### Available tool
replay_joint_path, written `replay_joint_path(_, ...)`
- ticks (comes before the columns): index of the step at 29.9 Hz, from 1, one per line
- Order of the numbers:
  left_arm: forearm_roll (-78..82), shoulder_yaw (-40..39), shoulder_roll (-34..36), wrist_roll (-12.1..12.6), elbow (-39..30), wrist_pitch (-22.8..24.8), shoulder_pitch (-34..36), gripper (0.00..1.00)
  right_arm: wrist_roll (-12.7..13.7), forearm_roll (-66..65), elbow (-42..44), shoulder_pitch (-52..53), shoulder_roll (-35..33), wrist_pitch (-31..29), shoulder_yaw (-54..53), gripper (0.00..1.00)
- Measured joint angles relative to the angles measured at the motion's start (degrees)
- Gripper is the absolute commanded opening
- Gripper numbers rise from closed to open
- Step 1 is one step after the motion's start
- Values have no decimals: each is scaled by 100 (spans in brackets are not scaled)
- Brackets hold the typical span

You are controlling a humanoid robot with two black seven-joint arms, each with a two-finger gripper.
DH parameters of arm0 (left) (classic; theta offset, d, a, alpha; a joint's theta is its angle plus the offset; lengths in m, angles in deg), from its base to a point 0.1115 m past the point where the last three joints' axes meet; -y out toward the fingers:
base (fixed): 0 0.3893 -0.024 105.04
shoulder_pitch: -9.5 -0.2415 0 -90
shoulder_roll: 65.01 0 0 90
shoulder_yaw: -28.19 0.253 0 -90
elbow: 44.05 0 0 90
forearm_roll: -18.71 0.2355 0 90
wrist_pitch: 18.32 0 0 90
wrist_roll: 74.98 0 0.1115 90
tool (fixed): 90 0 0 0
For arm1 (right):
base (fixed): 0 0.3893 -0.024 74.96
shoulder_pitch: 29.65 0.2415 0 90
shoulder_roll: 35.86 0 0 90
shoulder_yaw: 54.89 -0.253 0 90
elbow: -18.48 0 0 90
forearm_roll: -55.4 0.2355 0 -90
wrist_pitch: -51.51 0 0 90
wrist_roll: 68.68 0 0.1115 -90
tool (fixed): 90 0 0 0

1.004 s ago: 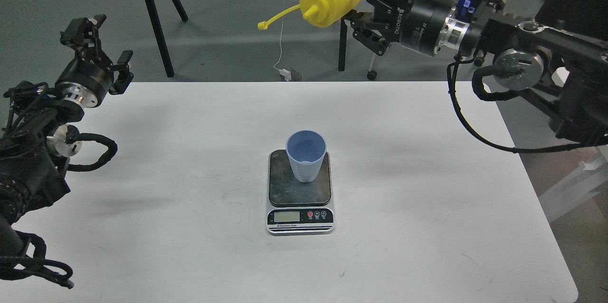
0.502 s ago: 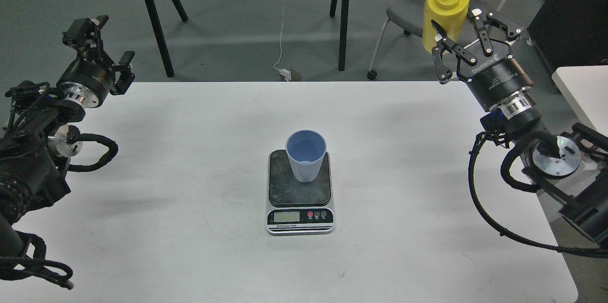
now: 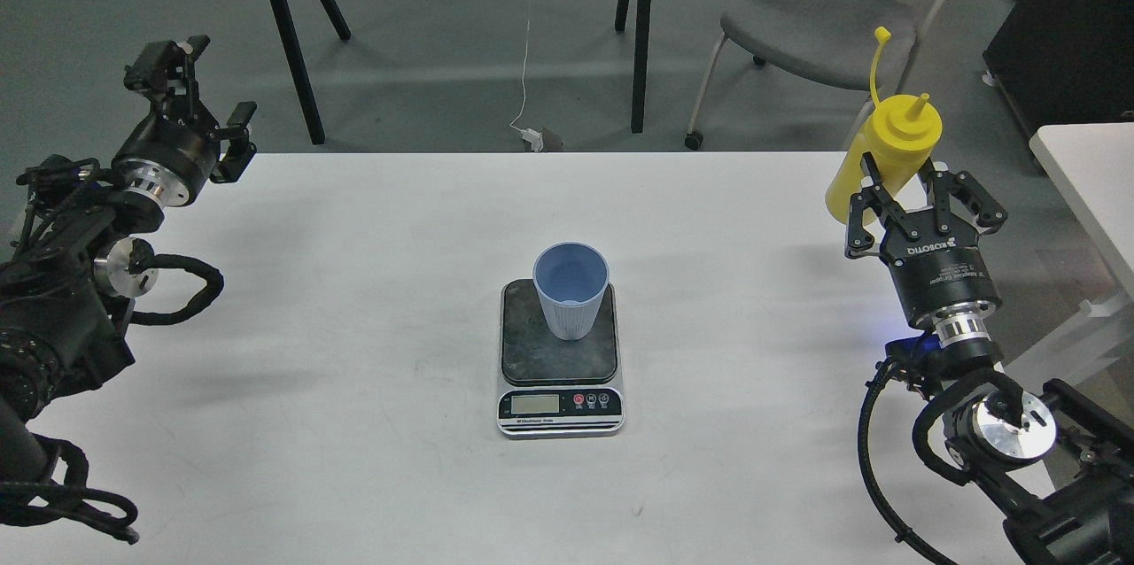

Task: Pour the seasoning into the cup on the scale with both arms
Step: 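Lower the yellow bottle onto the table with the right gripper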

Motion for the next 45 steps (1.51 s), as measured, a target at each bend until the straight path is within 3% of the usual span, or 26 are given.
replay_joint_path(11,15,1,8,0,-5,0,2,94,-68,25,930,-61,590,0,-27,29)
replay_joint_path(30,17,166,2,0,-14,-1,8,94,-67,16,1484,-183,798,0,74,30)
replay_joint_path(41,15,219,-1,0,-40,0,95,94,-77,-44,1511,-236,805,0,104,39)
replay_joint_path(45,15,219,3,0,-40,0,98,94,-86,-88,1504,-277,806,-3,111,52)
